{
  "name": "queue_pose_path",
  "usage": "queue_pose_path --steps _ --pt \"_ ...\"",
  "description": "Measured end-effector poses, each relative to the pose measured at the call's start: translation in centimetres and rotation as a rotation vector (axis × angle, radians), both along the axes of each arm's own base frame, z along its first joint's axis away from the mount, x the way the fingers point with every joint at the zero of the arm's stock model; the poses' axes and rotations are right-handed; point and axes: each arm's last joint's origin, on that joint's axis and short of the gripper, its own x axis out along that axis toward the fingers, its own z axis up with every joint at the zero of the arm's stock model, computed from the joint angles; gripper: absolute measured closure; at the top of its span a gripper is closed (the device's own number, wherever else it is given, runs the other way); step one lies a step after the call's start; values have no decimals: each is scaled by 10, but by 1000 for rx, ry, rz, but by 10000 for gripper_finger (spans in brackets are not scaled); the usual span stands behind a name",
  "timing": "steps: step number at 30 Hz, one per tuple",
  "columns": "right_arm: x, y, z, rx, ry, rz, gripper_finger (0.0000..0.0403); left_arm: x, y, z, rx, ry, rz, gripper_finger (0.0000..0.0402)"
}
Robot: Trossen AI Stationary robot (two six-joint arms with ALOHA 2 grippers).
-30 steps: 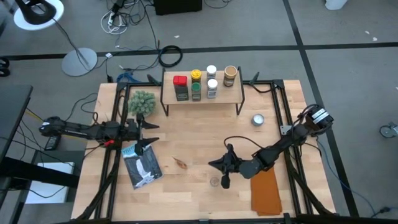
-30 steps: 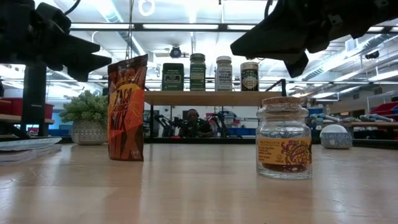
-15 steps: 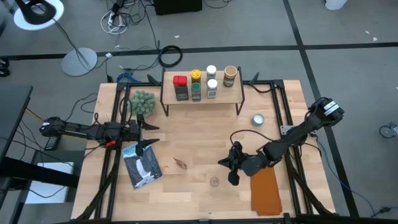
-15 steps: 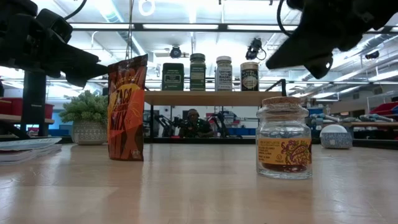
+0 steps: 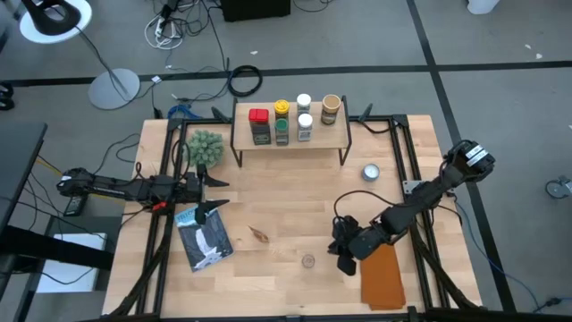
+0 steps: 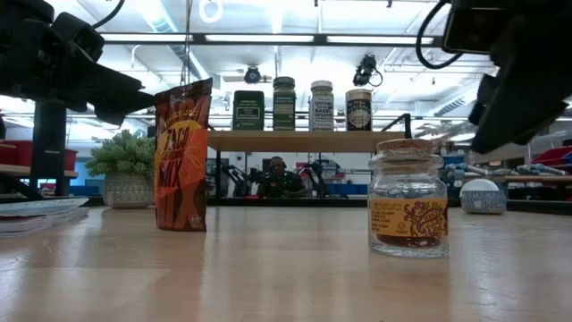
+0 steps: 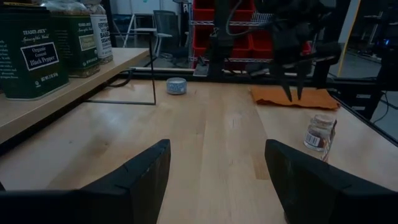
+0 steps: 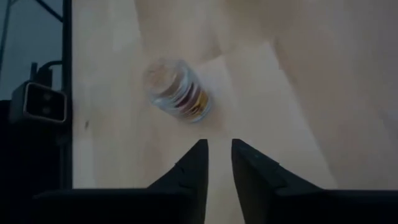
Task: Shelf spices
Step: Put the brown seasoning bottle on the shelf
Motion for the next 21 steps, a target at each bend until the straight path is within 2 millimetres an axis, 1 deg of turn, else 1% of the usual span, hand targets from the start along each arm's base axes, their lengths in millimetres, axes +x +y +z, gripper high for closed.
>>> queue_pose_path --steps 5,9,13,16,18,21 --pt "-2 4 0 20 2 13 295 0 0 0 0 0 0 135" --pt "1 6 -2 25 -11 12 250 0 0 0 0 0 0 135" --pt "9 12 -18 -8 -23 51 200 0 0 0 0 0 0 135" --pt "16 17 -30 -46 -41 124 170 0 0 0 0 0 0 135" --pt "20 21 -36 -57 -73 151 158 0 0 0 0 0 0 135" --pt "26 25 -43 -64 -121 170 155 0 0 0 0 0 0 135"
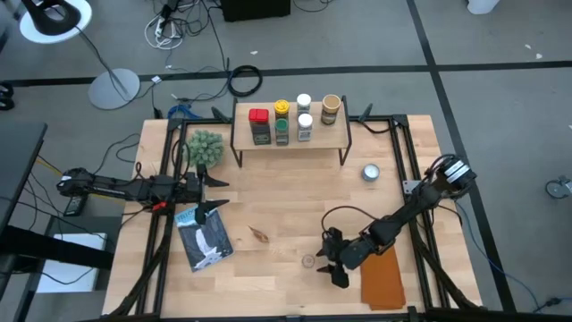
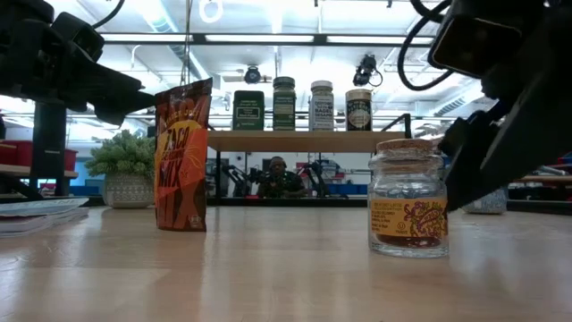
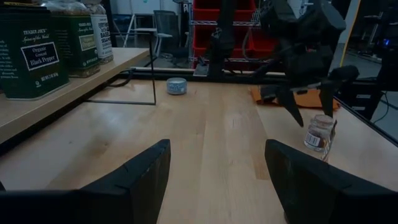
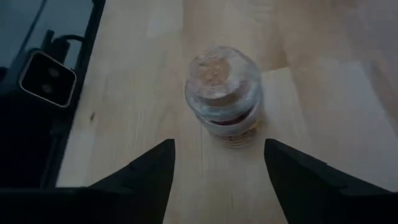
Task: Shelf spices
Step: Put the brown seasoning bottle on the shelf
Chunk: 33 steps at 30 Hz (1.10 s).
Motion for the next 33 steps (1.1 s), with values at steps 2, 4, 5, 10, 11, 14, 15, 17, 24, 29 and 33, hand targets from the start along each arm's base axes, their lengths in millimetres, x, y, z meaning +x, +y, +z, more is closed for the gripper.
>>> queue_pose_path --steps 2,4,5,10,11,14,15,17,24,29,33 --pt "3 2 -7 -21 -18 23 159 0 0 0 0 0 0 135" --pt "5 3 -15 -51 -27 50 166 0 0 0 0 0 0 135" --pt "7 4 -18 -59 -36 58 171 0 0 0 0 0 0 135" --pt "18 3 -23 -57 -119 68 194 0 0 0 0 0 0 135" --pt "19 2 -24 -63 -132 73 198 0 0 0 0 0 0 135" --pt "22 -1 -22 -89 -154 92 207 0 0 0 0 0 1 135" --pt "23 -2 -22 -92 -155 92 209 0 0 0 0 0 1 135" --pt "25 -4 -22 -90 -159 93 211 0 0 0 0 0 2 135" --pt "29 -5 -18 -52 -183 86 203 0 0 0 0 0 2 135" --pt "36 0 -10 -47 -190 88 201 0 0 0 0 0 2 135" --pt "39 2 -7 -62 -169 93 201 0 0 0 0 0 2 135"
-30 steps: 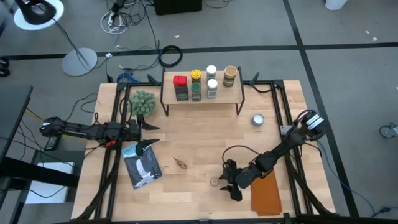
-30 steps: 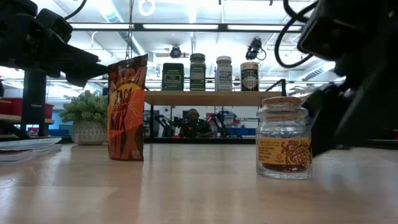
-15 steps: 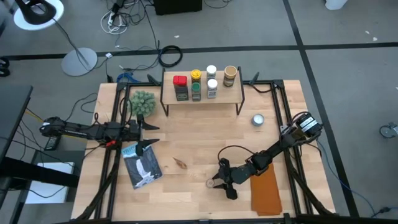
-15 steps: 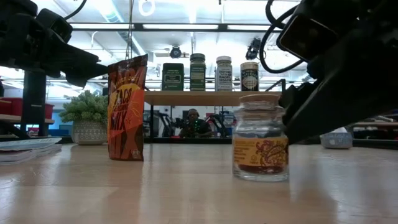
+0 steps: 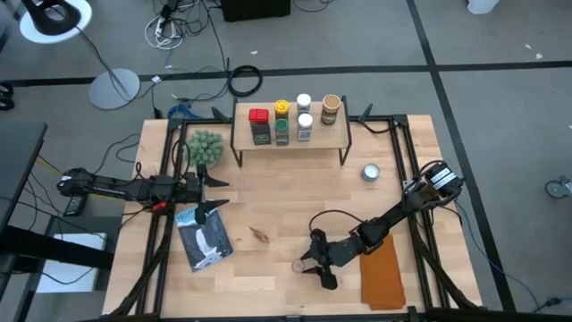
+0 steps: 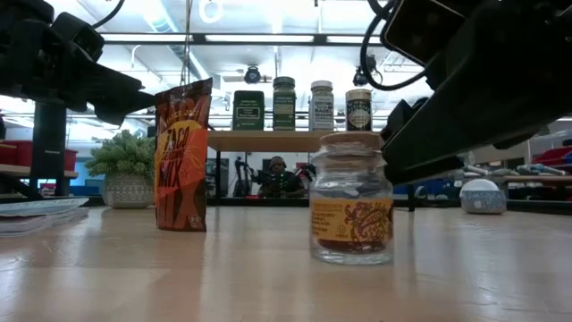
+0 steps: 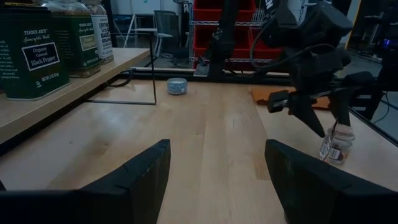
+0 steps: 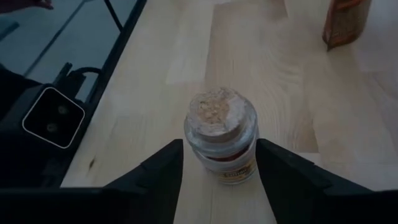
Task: Shelf spices
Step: Put the brown seasoning bottle on the shelf
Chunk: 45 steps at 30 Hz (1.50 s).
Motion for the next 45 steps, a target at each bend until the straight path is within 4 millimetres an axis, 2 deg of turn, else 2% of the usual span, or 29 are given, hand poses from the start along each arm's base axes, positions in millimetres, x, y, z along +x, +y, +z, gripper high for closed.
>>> queue_pose_path --steps 15,20,24,31,37,45 --pt "14 -13 7 -85 -50 17 196 0 0 0 0 0 0 135" --pt "19 -15 9 -175 -48 -12 196 0 0 0 0 0 0 135" --pt "22 -19 11 -168 -58 -28 196 0 0 0 0 0 -1 135" --pt "22 -12 17 -126 -115 5 196 0 0 0 0 0 0 135" --pt "28 -9 24 -158 -141 27 196 0 0 0 0 1 -1 135" --pt "46 -6 50 -185 -237 23 200 0 0 0 0 0 -1 135"
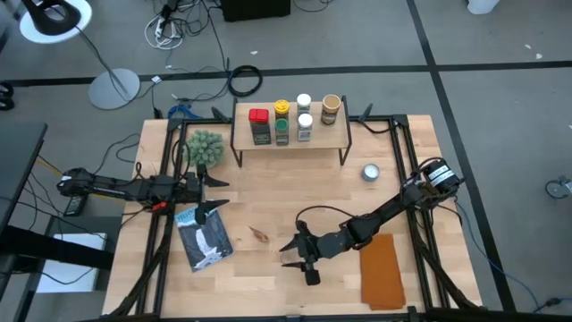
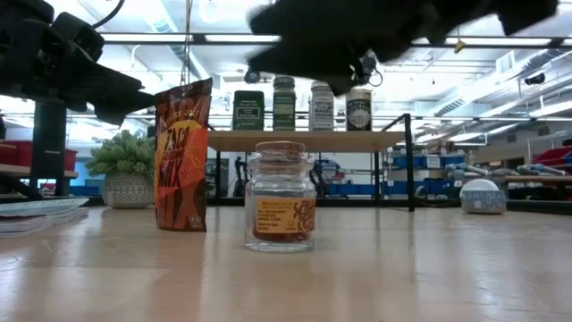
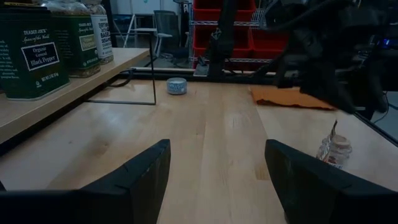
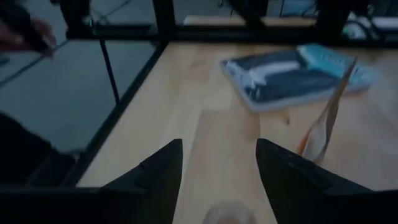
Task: Shelf spices
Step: Put the brown seasoning bottle on the shelf
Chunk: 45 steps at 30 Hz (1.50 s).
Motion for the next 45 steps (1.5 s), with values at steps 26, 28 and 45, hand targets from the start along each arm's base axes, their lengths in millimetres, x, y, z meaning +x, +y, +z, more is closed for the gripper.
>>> queue_pose_path --steps 26,28,45 --pt "13 -6 12 57 41 -60 135 0 0 0 0 0 0 135" --pt "11 -7 7 29 85 -71 114 0 0 0 0 0 0 135" --pt "8 -5 3 71 139 -58 57 0 0 0 0 0 0 135"
